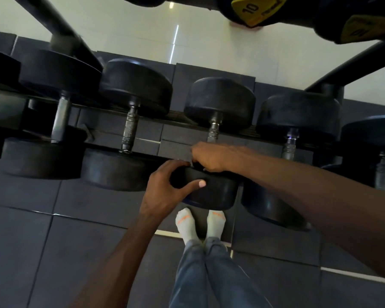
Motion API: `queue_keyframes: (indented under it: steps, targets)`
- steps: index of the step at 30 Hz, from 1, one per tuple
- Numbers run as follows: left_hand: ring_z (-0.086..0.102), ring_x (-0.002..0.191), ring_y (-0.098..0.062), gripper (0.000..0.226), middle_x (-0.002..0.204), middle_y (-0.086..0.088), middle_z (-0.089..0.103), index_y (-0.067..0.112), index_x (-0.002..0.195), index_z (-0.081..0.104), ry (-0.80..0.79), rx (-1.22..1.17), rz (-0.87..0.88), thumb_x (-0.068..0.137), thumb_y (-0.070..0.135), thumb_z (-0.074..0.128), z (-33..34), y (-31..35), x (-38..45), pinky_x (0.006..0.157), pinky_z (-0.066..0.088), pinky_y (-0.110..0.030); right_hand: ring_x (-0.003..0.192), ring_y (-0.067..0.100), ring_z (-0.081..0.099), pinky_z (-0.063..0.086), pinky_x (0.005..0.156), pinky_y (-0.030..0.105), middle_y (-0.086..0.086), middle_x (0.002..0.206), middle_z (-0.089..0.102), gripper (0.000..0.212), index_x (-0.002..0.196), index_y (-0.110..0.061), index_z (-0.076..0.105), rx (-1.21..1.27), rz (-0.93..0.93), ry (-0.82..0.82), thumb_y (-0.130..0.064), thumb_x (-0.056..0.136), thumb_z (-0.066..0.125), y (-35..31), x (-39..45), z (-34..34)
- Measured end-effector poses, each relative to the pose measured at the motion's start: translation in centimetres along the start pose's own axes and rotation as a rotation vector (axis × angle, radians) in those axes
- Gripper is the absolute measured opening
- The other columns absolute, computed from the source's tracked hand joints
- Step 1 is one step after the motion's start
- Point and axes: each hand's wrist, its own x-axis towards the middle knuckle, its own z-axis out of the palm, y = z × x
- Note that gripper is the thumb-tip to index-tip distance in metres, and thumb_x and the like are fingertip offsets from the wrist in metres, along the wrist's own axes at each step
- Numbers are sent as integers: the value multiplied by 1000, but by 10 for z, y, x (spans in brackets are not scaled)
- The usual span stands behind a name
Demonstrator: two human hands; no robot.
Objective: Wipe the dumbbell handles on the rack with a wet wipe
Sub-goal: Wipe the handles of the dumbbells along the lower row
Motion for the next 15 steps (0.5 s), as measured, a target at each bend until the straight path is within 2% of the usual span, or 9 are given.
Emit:
queue_keyframes:
  steps: [2,6,9,11,15]
  targets:
    - [62,111,0,58,116,14,67,23,119,70,5,-19,4,73,56,85,2,0,0,91,49,-13,86,29,66,59,79,43,8,98,64,13,92,-17,67,-16,-14,-34,-15,79,64,5,-1,0]
    - [61,111,3,58,117,17,65,25,119,70,29,-37,-1,72,57,84,3,-2,-1,92,49,-12,102,28,61,52,90,41,11,106,61,18,96,-10,72,-26,-62,53,-4,81,63,14,0,8]
    - [60,112,4,62,118,16,65,25,121,70,22,-22,-6,73,62,82,1,-4,0,93,49,-14,93,27,64,56,83,43,9,103,62,10,90,-20,66,13,-45,78,-13,84,64,0,11,7]
    - [61,112,2,63,119,15,65,25,121,69,14,-10,2,73,64,81,1,-5,0,94,51,-17,84,29,68,60,73,44,10,95,67,10,89,-16,70,18,-2,49,-12,82,65,-3,15,3]
    - [61,112,1,60,118,16,65,26,121,68,4,-13,10,75,65,80,1,-6,-1,93,54,-23,75,27,67,59,68,44,7,80,69,25,87,-21,73,50,-7,82,-21,74,52,13,2,10]
